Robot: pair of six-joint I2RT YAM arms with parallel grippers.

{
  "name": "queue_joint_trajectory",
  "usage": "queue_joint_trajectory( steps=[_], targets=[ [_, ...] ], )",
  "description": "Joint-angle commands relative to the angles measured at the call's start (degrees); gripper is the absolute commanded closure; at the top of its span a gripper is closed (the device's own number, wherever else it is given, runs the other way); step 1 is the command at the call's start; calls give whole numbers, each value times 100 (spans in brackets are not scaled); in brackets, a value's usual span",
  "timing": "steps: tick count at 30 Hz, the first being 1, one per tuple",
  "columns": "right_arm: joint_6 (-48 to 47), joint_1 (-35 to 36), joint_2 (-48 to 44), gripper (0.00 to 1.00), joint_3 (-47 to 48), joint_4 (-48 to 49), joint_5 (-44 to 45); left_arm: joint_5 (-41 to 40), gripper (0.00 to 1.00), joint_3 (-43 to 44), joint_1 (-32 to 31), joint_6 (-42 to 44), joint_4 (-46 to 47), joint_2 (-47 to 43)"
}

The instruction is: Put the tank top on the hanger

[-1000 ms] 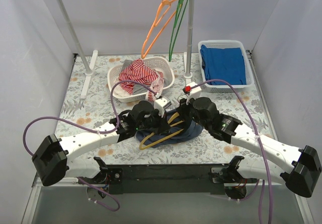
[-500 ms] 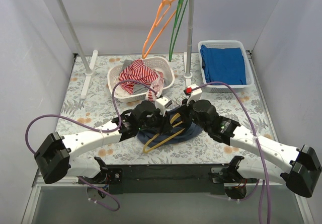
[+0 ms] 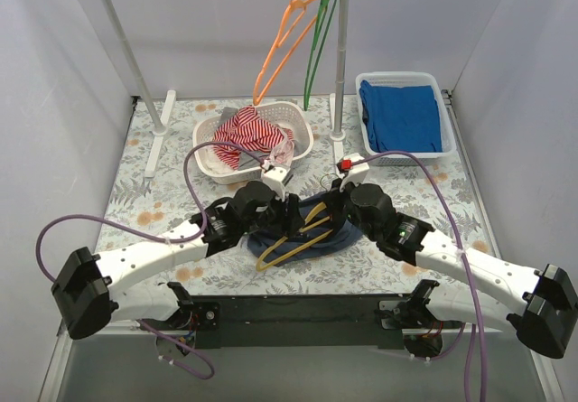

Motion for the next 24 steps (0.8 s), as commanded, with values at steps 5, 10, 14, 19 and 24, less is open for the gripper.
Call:
queue_joint_trajectory(
  steps=[5, 10, 14, 19, 24],
  targets=[
    [180, 5, -70, 99, -89, 244, 417, -1752, 43, 3, -21, -1314, -1212, -1022],
    [277, 5, -70, 99, -36, 244, 505, -2958, 48, -50, -21, -2825, -2442, -1075],
    [391, 5, 9, 99, 52, 244, 707, -3346, 53, -129, -21, -3521, -2884, -830],
    [523, 5, 150, 99, 201, 244, 900, -3627, 57, -340, 76, -3837, -2745, -609],
    [611, 5, 247, 99, 324, 244, 1146, -3689, 60, -585, 330, -3768, -2350, -512]
  ],
)
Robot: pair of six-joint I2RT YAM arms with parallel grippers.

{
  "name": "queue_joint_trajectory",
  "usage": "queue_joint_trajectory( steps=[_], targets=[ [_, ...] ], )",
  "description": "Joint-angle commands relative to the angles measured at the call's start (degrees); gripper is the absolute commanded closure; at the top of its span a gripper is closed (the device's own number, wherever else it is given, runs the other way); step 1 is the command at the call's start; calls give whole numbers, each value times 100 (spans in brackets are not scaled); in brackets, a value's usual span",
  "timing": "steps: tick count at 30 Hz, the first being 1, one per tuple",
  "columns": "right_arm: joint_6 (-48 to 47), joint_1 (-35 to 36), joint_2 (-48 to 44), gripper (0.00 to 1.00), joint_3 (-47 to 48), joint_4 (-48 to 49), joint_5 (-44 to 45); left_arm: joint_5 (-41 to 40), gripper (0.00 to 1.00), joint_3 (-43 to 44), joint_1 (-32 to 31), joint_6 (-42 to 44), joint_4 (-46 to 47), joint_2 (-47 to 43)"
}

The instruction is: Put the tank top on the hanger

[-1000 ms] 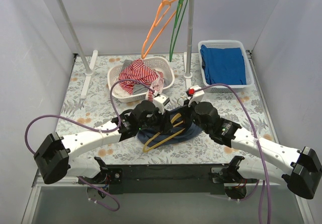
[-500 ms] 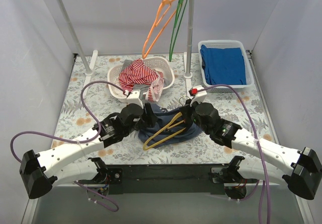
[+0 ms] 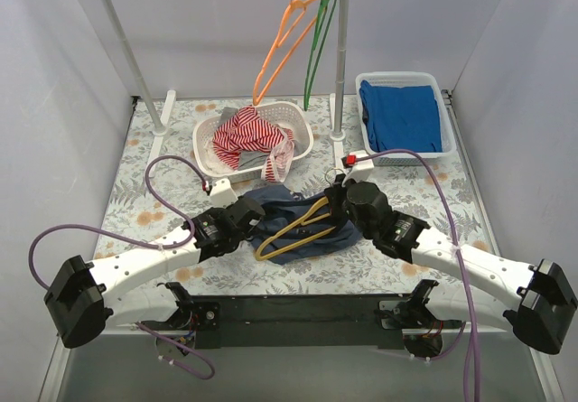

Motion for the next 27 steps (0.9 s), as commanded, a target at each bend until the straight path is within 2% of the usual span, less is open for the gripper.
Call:
queue_joint_trajectory(
  steps=[1, 4, 8, 13, 20, 27],
  targets=[
    [176, 5, 109, 99, 335, 148, 493, -361, 59, -201, 186, -88, 524, -42],
    [202, 5, 179, 99, 371, 165, 484, -150, 58, -342, 301, 238, 1113, -174],
    [273, 5, 206, 99, 371, 183, 537, 157, 56, -474, 380, 449, 1476, -122],
    [282, 5, 197, 99, 371, 183, 572, 413, 58, -711, 433, 590, 1906, -209],
    [290, 5, 180, 99, 353, 183, 572, 510, 60, -922, 459, 581, 2012, -525],
    [290, 5, 197, 99, 371, 183, 581, 659, 54, -1194, 468, 713, 2153, -1114]
  ],
)
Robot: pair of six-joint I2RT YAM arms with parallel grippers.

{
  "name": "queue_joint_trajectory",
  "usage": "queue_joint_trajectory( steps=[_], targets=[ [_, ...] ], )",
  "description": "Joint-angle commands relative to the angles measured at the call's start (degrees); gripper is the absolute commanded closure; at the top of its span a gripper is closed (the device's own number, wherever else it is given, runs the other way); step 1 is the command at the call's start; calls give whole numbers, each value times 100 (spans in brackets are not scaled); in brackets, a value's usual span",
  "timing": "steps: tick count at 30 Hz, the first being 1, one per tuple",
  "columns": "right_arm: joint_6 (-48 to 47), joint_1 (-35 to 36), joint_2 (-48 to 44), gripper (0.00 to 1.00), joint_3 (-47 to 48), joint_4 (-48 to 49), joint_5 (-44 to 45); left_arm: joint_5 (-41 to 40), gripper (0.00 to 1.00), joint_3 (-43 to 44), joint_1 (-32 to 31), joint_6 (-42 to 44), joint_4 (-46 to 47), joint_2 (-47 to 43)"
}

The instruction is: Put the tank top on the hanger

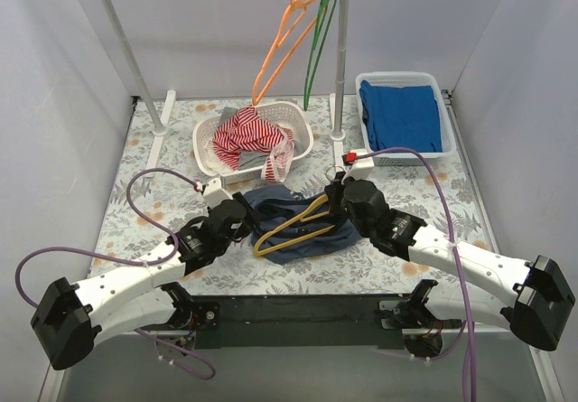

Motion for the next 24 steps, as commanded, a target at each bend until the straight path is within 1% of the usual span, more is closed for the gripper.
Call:
queue_joint_trajectory(
  steps=[1, 6, 9, 10, 13, 16, 17, 19, 20, 21, 23, 24],
  targets=[
    [89, 5, 5, 99, 240, 181, 255, 102, 53, -215, 37, 158, 199, -356],
    [116, 14, 31, 99, 240, 181, 273, 190, 53, -181, 46, 132, 155, 12],
    [124, 5, 75, 99, 275, 181, 291, 208, 53, -198, 55, 193, 409, 223],
    [124, 5, 84, 99, 284, 189, 291, 234, 53, -224, 63, 254, 662, 259],
    [186, 14, 137, 99, 328, 172, 334, 226, 55, -181, 99, 351, 806, 478],
    [238, -3, 172, 99, 380, 120, 571, 129, 62, -128, 125, 352, 718, 602],
    [265, 14, 189, 99, 389, 102, 659, 111, 70, -154, 142, 352, 700, 584],
    [309, 5, 207, 99, 433, 67, 922, 67, 80, -180, 178, 325, 595, 461],
    [326, 5, 216, 99, 442, 58, 1019, 58, 87, -207, 195, 317, 560, 409],
    [335, 5, 225, 99, 468, 49, 1098, 58, 91, -242, 204, 316, 499, 286],
    [353, 5, 251, 99, 503, 49, 1292, 50, 97, -268, 222, 325, 428, 180],
    [362, 5, 303, 99, 530, 49, 1353, 58, 98, -277, 222, 334, 375, 128]
  ],
)
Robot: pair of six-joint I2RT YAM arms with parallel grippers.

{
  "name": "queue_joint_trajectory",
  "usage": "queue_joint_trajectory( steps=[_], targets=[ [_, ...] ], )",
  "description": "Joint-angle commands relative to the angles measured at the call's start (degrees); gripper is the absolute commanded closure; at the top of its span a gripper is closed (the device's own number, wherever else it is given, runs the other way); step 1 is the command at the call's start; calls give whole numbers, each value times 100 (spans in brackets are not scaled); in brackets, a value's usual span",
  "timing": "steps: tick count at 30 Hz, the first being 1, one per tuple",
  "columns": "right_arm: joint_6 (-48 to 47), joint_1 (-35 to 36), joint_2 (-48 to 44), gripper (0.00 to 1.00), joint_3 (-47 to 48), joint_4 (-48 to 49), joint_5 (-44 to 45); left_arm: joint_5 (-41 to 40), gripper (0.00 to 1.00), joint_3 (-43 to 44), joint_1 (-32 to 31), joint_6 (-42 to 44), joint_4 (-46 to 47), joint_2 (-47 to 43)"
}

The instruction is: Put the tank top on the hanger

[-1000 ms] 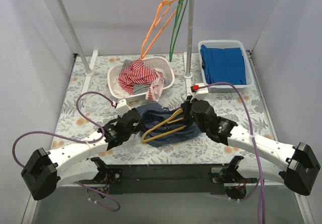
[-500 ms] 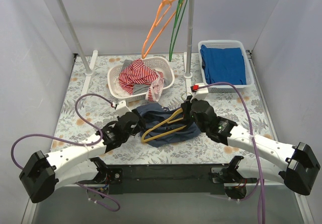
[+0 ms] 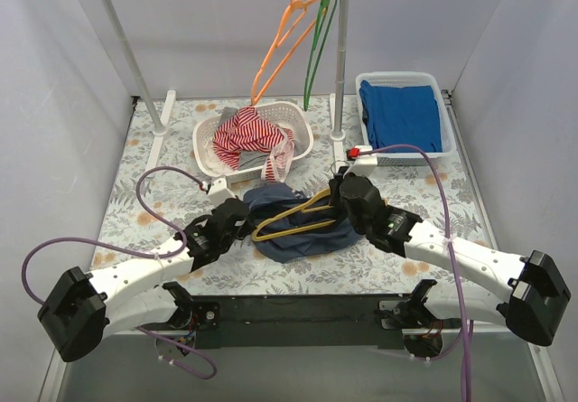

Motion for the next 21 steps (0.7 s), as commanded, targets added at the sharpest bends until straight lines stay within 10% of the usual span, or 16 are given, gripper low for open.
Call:
queue_joint_trajectory(
  steps=[1, 21],
  targets=[
    [156, 5, 105, 99, 374, 88, 888, -112, 99, -63, 60, 48, -217, -430],
    [148, 14, 263, 99, 366, 299, 1566, 381, 100, 525, 60, -67, -1228, -1020]
  ],
)
